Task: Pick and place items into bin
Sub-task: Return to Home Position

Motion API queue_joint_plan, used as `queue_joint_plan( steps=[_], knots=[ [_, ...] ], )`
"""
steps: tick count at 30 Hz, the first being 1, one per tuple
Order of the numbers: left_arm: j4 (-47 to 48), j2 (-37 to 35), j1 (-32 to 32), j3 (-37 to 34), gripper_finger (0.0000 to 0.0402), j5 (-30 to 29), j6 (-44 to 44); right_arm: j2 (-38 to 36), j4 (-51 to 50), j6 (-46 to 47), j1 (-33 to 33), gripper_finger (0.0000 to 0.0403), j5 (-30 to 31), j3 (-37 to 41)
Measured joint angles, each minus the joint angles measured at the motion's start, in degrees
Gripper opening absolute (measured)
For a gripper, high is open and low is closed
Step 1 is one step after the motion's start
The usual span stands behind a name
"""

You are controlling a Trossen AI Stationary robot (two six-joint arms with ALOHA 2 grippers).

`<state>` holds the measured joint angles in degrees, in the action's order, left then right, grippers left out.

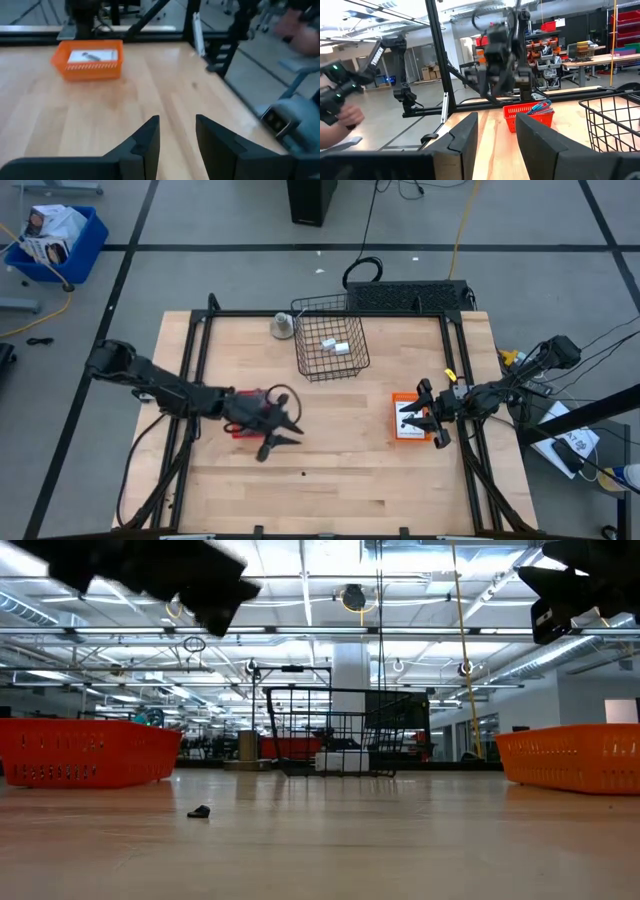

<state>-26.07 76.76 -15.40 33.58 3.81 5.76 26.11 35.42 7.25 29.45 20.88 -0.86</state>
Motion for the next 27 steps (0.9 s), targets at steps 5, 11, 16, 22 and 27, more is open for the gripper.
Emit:
queue_joint_plan(
  steps=[5, 11, 16, 22, 27],
  knots=[
    [-4.9, -0.1, -0.9, -9.3, 0.0131, -4.5, 3.4, 0.0, 2.3, -1.5, -0.1, 0.0125, 2.1, 0.0],
    [-13.5, -3.2, 0.5, -18.0, 0.0131, -7.9, 3.8, 0.2, -2.5, -2.2, -0.6, 0.0125, 10.8, 0.0],
    [-22.8, -13.6, 2.3, -29.4, 0.0131, -8.4, 3.4, -0.6, -8.3, -2.6, -0.6, 0.0125, 14.8, -1.7],
    [-17.1, -26.7, 0.3, -32.7, 0.0131, -7.9, 1.3, -5.6, -19.2, -3.0, -0.4, 0.0125, 16.5, -6.3],
    [-10.6, -35.5, -2.2, -33.0, 0.0131, -8.1, -1.8, -14.2, -26.9, -3.5, 0.9, 0.0125, 16.5, -6.7]
  ],
)
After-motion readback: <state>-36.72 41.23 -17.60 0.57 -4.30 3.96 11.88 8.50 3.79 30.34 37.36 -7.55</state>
